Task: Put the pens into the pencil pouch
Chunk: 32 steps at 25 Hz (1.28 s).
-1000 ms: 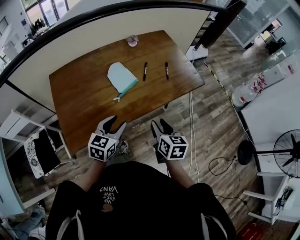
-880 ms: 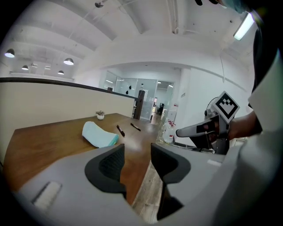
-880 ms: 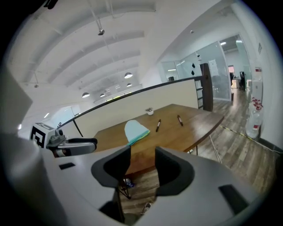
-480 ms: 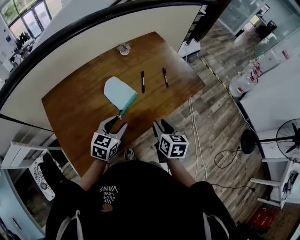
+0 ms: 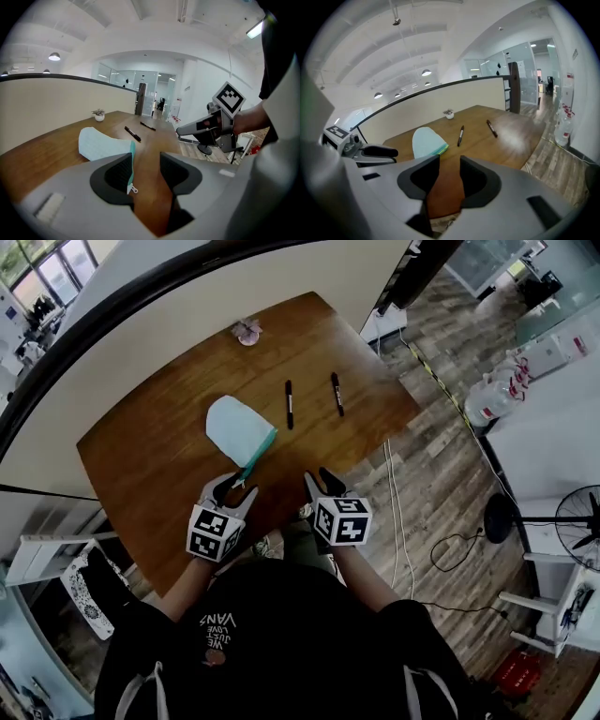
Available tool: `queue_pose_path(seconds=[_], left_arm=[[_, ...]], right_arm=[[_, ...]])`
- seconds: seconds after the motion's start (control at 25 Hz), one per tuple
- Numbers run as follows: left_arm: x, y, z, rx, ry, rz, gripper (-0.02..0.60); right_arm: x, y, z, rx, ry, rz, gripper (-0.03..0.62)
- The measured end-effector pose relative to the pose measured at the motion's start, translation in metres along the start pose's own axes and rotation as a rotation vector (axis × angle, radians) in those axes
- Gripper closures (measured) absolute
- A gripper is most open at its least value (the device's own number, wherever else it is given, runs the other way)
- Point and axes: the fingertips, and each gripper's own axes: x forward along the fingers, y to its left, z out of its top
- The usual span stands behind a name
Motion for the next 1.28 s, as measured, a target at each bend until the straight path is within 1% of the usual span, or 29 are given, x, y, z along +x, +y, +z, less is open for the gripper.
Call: queue_pose_path(seconds=[0.24, 0.48, 0.64, 0.8, 0.92, 1.16, 1.28], left_arm=[[0.014, 0.020, 0.007, -0.046, 0.005, 0.088, 0.410], [0.038, 0.027, -0.003, -0.043, 0.053, 0.136, 0.410], [0.053, 0.029, -0.011, -0.014, 0.086, 0.157, 0.410], [0.065, 0.036, -0.019, -0.012, 0.122, 0.186, 0.410], [0.072, 0.039, -0.021, 0.007, 0.143, 0.199, 0.410], [0.084, 0.043, -0.031, 0.069, 0.199, 0.206, 0.410], [0.087, 0.046, -0.036, 0.075, 0.222, 0.208, 0.411]], right_arm=[[0.040, -0.007, 0.014, -0.069, 0.054, 0.050, 0.454], [0.080, -0.019, 0.023, -0.146, 0.112, 0.088, 0.454], [0.108, -0.024, 0.030, -0.188, 0.142, 0.102, 0.454], [0.137, -0.027, 0.034, -0.226, 0.177, 0.115, 0.454], [0.156, -0.027, 0.035, -0.249, 0.204, 0.122, 0.454], [0.182, -0.024, 0.031, -0.301, 0.258, 0.124, 0.454], [0.188, -0.025, 0.027, -0.303, 0.282, 0.124, 0.454]])
